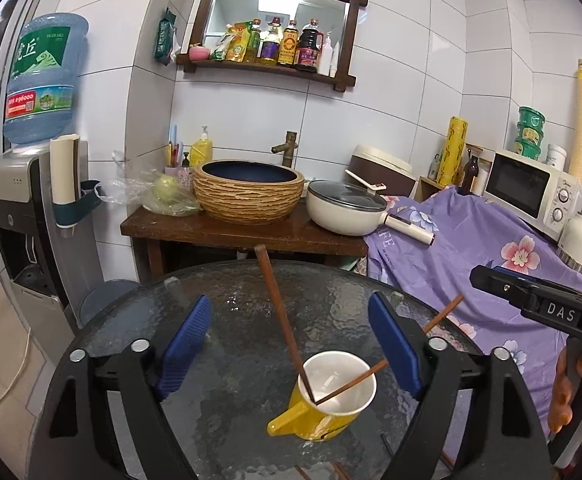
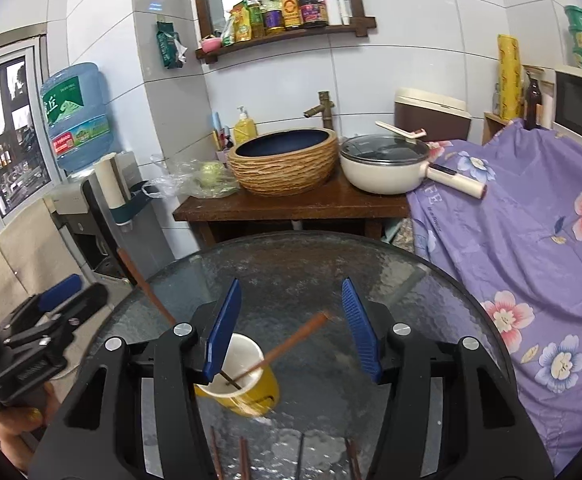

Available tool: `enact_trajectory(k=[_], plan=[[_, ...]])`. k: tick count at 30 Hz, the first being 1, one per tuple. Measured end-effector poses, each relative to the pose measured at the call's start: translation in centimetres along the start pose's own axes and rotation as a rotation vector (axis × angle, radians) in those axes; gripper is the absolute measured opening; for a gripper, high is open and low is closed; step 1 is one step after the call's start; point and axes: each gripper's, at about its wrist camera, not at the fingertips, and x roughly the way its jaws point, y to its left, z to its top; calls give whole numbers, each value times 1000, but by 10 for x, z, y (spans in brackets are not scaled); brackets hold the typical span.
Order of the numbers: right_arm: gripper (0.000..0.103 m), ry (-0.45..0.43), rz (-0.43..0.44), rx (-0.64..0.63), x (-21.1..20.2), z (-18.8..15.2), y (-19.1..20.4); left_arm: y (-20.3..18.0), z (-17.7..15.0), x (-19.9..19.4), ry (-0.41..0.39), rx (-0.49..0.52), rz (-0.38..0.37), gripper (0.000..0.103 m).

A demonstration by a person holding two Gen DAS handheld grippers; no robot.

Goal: Organize utensils
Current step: 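Lower the chopsticks into the yellow mug and open both tools, then withdraw both tools from the mug back over the remaining utensils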

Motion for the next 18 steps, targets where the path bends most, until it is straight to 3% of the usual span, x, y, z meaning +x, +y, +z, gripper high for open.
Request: enact_trajectory(k=[6, 18], plan=[[54, -36, -14, -8, -17, -29, -6, -4, -29, -15, -24, 36, 11, 93], [59, -50, -44, -149, -45, -123, 15, -7, -99, -38, 79, 115, 48, 96]])
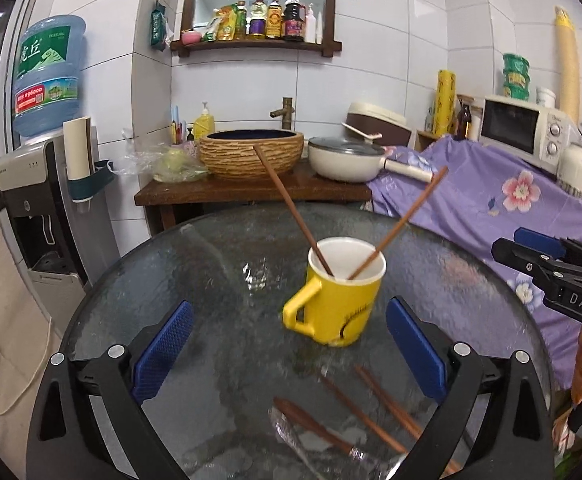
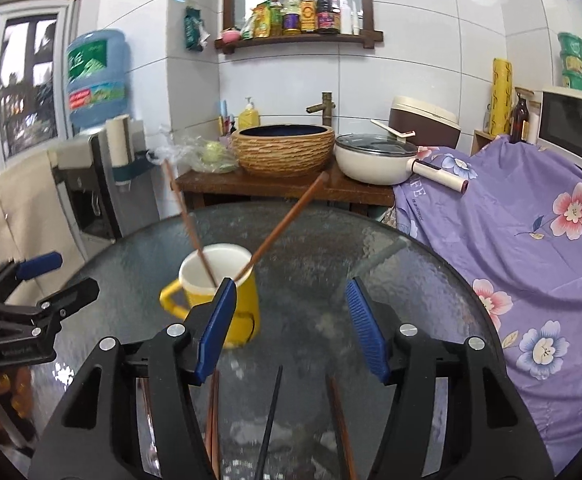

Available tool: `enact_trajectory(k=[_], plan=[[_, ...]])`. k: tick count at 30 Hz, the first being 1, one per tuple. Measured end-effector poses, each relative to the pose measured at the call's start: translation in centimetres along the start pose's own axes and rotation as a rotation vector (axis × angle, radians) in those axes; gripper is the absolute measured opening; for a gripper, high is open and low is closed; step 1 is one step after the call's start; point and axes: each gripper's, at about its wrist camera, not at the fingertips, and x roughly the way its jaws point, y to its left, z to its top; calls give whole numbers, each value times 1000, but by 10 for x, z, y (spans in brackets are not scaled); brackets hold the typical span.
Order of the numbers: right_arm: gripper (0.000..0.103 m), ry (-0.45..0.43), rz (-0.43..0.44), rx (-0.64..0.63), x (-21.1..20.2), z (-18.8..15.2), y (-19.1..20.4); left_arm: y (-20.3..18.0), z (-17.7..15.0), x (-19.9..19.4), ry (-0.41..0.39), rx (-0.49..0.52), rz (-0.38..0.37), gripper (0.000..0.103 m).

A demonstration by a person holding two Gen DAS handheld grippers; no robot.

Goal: Organize utensils
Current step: 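Withdraw both tools from the mug back over the remaining utensils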

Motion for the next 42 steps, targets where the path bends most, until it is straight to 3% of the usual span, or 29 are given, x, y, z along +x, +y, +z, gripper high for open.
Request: enact_trajectory(k=[6, 17, 23, 28, 42], plan=[[59, 10, -11, -42, -18, -42, 11, -2, -40, -17, 22, 47, 22, 96], [59, 86, -58, 17, -38, -114, 0, -14, -86, -29, 80, 93, 61, 96], [59, 118, -71, 10, -52, -143, -3, -29, -109, -39, 106, 80, 23, 96], [59, 168, -34, 23, -60, -168, 0, -42, -124, -44, 128, 102, 7, 96], [59, 217, 12, 24, -68, -197, 10, -60, -146, -48, 168, 142, -11, 95]])
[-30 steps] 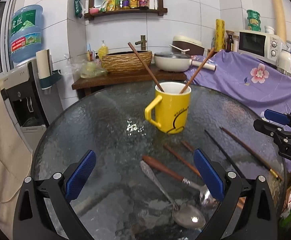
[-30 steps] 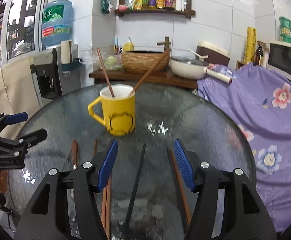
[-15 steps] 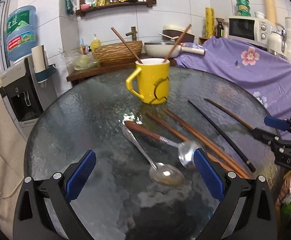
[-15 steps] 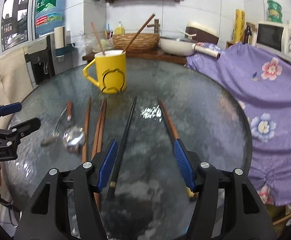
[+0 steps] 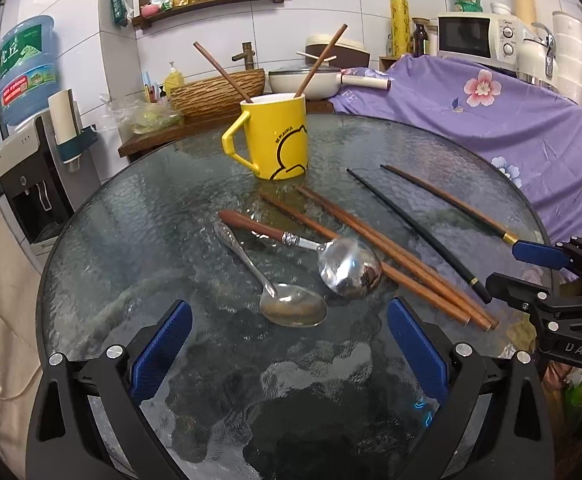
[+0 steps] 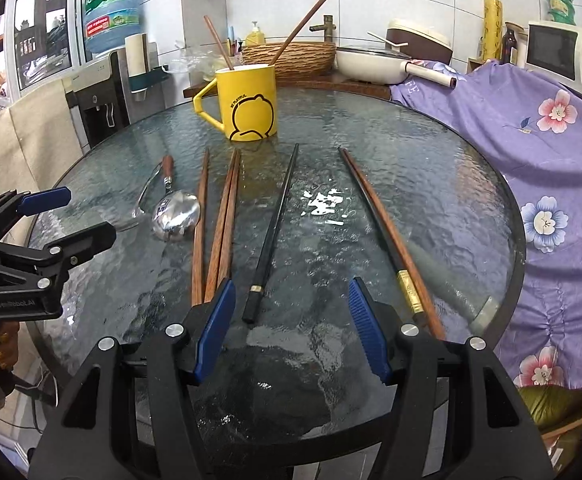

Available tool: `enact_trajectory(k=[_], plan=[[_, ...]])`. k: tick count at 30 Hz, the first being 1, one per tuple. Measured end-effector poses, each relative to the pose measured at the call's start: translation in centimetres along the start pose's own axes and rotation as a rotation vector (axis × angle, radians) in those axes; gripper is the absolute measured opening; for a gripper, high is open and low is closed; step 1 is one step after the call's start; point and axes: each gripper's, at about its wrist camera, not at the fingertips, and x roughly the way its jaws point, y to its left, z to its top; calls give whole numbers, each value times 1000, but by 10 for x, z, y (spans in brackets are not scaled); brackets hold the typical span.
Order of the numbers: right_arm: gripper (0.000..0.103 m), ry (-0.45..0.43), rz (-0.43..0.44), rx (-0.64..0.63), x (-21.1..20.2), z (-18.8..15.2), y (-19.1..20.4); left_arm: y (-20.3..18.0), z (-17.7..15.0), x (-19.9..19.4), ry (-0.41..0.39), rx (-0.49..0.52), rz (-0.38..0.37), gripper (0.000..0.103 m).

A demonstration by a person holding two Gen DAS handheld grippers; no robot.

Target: Organize utensils

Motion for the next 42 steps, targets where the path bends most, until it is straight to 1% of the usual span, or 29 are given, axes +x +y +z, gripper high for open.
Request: enact_trajectory(k=[4, 11, 14, 15, 20, 23, 25, 30, 34, 37, 38, 40, 42], plan=[[59, 12, 5, 1, 3, -2, 0, 2, -3, 3, 10, 2, 19, 92], [59, 22, 12, 3, 8, -1, 0, 10, -1, 19, 43, -1, 42, 80], [59, 30, 11, 1, 11, -2, -1, 11, 0, 27, 60, 2, 47, 79], [59, 32, 8, 1, 12, -2, -1, 12, 1, 28, 70, 0, 44, 76], [58, 37, 3, 1, 16, 0, -2, 14, 1, 34, 103, -3, 44, 74], [55, 43, -13, -21, 18, 1, 2, 16, 2, 38, 130, -9, 41, 71], [50, 44, -13, -32, 18, 2, 6, 18, 3, 39, 140, -19, 31, 70], [49, 49, -14, -26, 20, 3, 9, 22, 5, 42, 163, -33, 7, 70], [40, 48, -8, -36, 19, 2, 12, 26, 7, 46, 177, -49, -22, 70], [35, 43, -5, -38, 18, 1, 14, 24, 7, 46, 178, -49, -33, 68], [33, 41, -5, -38, 18, 0, 15, 23, 7, 45, 177, -47, -33, 67], [25, 39, -3, -44, 17, -1, 17, 21, 7, 45, 174, -41, -35, 64], [21, 36, -3, -49, 16, -2, 18, 20, 7, 45, 171, -41, -48, 59]])
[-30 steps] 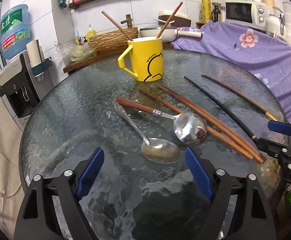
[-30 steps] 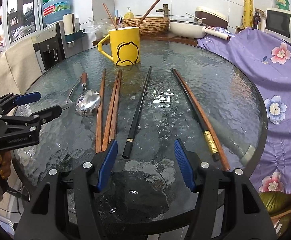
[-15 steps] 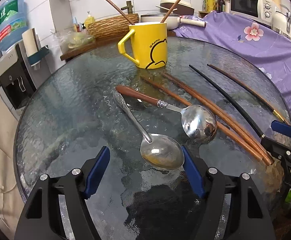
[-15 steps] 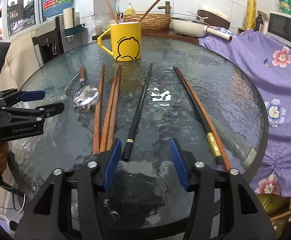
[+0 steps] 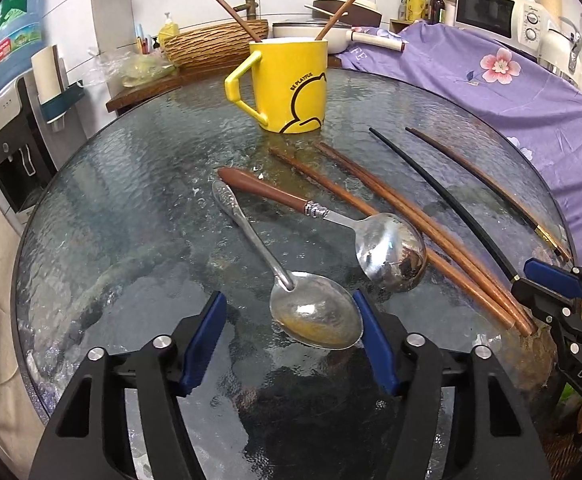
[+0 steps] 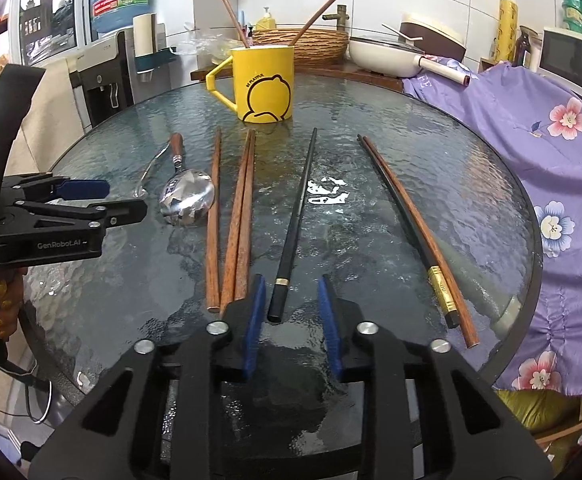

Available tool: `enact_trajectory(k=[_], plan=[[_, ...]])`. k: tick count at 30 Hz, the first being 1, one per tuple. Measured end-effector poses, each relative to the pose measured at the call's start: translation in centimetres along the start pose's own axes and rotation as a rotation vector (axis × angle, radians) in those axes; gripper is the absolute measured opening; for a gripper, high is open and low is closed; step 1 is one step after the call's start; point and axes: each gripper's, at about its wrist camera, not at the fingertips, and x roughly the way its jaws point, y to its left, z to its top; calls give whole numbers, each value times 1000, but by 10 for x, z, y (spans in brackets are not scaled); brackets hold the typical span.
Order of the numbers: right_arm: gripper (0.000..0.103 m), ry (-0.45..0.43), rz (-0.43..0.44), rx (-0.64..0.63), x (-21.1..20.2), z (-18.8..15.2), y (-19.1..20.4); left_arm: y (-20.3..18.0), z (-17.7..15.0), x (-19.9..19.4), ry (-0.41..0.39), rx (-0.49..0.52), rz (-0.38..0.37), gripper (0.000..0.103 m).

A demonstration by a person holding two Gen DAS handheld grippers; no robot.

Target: Organize utensils

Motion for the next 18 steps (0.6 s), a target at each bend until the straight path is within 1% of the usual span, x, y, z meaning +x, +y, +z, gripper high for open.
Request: enact_trajectory(k=[4, 7, 9, 14, 18], plan=[[16, -2, 2, -1, 0, -1, 1, -2, -1, 0, -6, 7, -8, 55], [12, -4, 4, -1, -1, -1, 0, -2, -2, -2, -12, 11, -12, 48], [11, -8, 5, -2, -2, -2, 0, -3, -2, -2, -15, 12, -13, 45], [10, -10, 5, -1, -1, -1, -1, -3, -2, -3, -19, 13, -16, 40], [10, -11, 5, -2, -1, -1, -1, -2, -2, -4, -20, 13, -18, 40]])
